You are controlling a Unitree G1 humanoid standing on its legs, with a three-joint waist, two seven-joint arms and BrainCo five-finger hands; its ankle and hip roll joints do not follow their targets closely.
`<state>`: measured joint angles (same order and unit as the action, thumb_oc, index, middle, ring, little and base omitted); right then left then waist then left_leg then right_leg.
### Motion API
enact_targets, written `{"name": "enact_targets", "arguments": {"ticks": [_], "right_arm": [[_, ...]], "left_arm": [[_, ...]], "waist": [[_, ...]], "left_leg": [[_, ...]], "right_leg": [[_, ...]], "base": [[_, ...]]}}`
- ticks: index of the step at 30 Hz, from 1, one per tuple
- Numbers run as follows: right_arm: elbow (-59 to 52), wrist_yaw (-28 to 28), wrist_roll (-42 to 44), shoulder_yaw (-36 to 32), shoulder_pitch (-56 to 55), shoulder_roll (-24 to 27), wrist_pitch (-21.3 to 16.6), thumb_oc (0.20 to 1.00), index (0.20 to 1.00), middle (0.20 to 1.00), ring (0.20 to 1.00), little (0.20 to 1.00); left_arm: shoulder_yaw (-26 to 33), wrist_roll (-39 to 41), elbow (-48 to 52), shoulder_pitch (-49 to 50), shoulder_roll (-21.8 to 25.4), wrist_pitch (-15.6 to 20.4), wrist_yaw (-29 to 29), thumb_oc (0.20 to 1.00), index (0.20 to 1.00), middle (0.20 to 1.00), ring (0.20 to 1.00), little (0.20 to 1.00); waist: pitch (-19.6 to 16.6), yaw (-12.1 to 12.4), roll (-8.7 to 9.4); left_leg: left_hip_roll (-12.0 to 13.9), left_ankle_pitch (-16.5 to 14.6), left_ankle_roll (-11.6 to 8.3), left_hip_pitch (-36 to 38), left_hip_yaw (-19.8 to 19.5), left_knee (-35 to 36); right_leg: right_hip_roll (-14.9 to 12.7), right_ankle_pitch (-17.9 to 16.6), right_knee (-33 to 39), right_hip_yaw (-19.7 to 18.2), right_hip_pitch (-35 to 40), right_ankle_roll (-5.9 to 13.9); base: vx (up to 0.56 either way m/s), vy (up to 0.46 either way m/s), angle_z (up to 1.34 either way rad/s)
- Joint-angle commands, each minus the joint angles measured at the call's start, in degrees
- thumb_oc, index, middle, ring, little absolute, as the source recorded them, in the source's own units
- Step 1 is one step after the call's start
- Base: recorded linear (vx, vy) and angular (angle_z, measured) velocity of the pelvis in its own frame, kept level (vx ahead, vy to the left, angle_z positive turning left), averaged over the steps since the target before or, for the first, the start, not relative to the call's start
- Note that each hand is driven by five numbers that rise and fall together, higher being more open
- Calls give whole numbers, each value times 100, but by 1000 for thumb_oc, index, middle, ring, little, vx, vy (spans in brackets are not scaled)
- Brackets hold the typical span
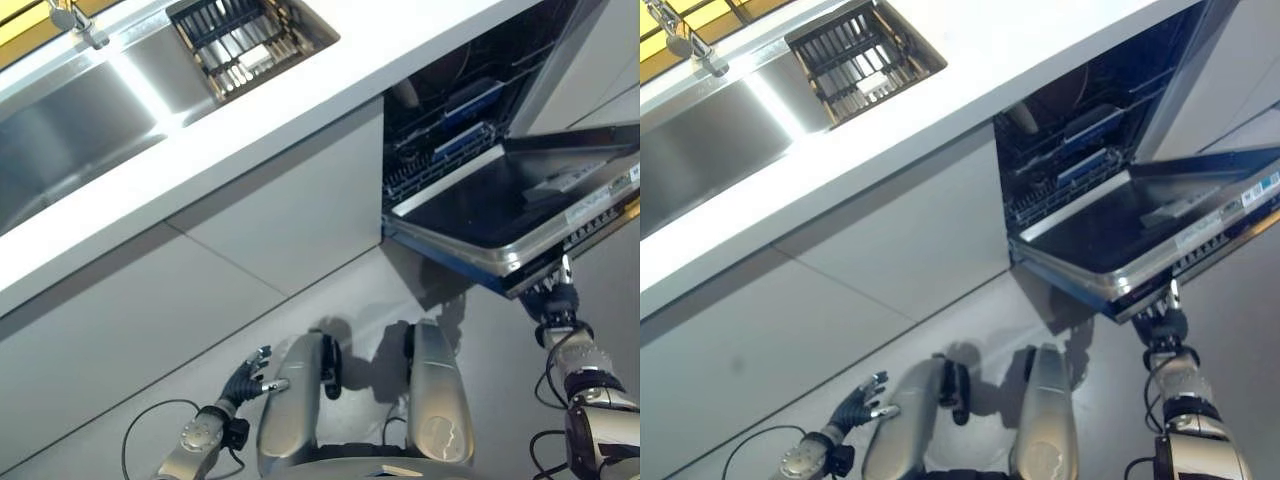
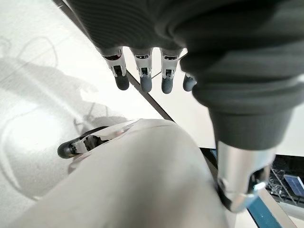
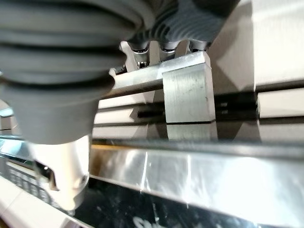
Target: Pick up plates and place into dishwasher.
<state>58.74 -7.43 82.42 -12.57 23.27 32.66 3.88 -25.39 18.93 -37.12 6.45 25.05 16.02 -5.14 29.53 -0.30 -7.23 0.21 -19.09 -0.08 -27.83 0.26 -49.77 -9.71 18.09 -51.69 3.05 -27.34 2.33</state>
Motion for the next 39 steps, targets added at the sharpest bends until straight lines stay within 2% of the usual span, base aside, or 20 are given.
{"name": "enact_targets", "arguments": {"ticks": [1, 3, 9, 15, 17, 22, 27, 33, 39], "right_arm": [[-634, 294, -298, 156, 1300, 325, -578, 1000, 1000, 1000, 1000, 1000], [-651, 717, -432, 250, 1565, 505, -642, 1000, 1000, 1000, 1000, 1000], [-654, 1486, -753, 461, 2141, 854, -821, 1000, 1000, 1000, 1000, 1000], [-1161, 2192, -1450, 938, 2550, 782, -1111, 1000, 1000, 1000, 1000, 1000], [-1205, 2318, -1562, 1034, 2639, 753, -1092, 1000, 1000, 1000, 1000, 1000], [-1089, 2159, -1891, 1311, 3002, 805, -1127, 1000, 1000, 1000, 1000, 1000], [-845, 1845, -1927, 1518, 3316, 912, -913, 1000, 1000, 1000, 1000, 1000], [111, 1070, -2036, 2003, 4089, 1114, -609, 1000, 1000, 1000, 1000, 1000], [497, 1049, -1887, 1760, 3922, 1323, -606, 1000, 1000, 1000, 1000, 1000]], "left_arm": [[-49, -131, 13, 310, 316, -137, -93, 1000, 1000, 1000, 1000, 1000], [-48, -141, 44, 306, 349, -182, -84, 1000, 1000, 1000, 1000, 1000], [-35, -115, 83, 323, 419, -177, -50, 1000, 1000, 1000, 1000, 1000], [-21, -19, 30, 275, 403, -171, 26, 1000, 1000, 1000, 1000, 1000], [20, -12, -5, 295, 359, -161, 45, 1000, 1000, 1000, 1000, 1000], [64, -92, -92, 341, 359, -95, -6, 1000, 1000, 1000, 1000, 1000], [94, -90, -137, 355, 378, -76, 5, 1000, 1000, 1000, 1000, 1000], [84, -48, -150, 274, 521, 41, -108, 1000, 1000, 1000, 1000, 1000], [204, -130, -60, 333, 577, 117, -250, 1000, 1000, 1000, 1000, 1000]], "waist": [[-387, 420, 310], [-428, 501, 348], [-451, 688, 404], [-403, 795, 429], [-393, 833, 418], [-395, 1012, 425], [-425, 1164, 421], [-466, 1420, 357], [-520, 1509, 302]], "left_leg": [[15, -42, 160, 460, -11, 284], [32, 38, 142, 557, -75, 486], [115, 274, 75, 683, -231, 898], [174, 518, 9, 725, -313, 1222], [205, 542, -16, 794, -324, 1335], [232, 769, -120, 887, -432, 1719], [304, 1031, -238, 1015, -499, 2175], [330, 1359, -372, 1052, -721, 2617], [341, 1443, -350, 1131, -585, 2905]], "right_leg": [[-96, -1037, 1361, -87, 551, 232], [-72, -1069, 1559, -39, 697, 230], [-9, -1153, 1991, 127, 995, 179], [-3, -1203, 2220, 281, 1131, 103], [1, -1154, 2251, 322, 1200, 90], [-4, -1161, 2487, 513, 1376, 57], [-4, -1134, 2698, 717, 1551, 29], [14, -1105, 2912, 954, 1666, -24], [-28, -1018, 2961, 1265, 1762, -59]], "base": [[55, -41, 47], [55, -50, 5], [22, -39, 17], [-13, 11, 11], [14, 34, 6], [1, 18, 15], [22, 16, 18], [1, -3, 16], [-1, 12, 26]]}}
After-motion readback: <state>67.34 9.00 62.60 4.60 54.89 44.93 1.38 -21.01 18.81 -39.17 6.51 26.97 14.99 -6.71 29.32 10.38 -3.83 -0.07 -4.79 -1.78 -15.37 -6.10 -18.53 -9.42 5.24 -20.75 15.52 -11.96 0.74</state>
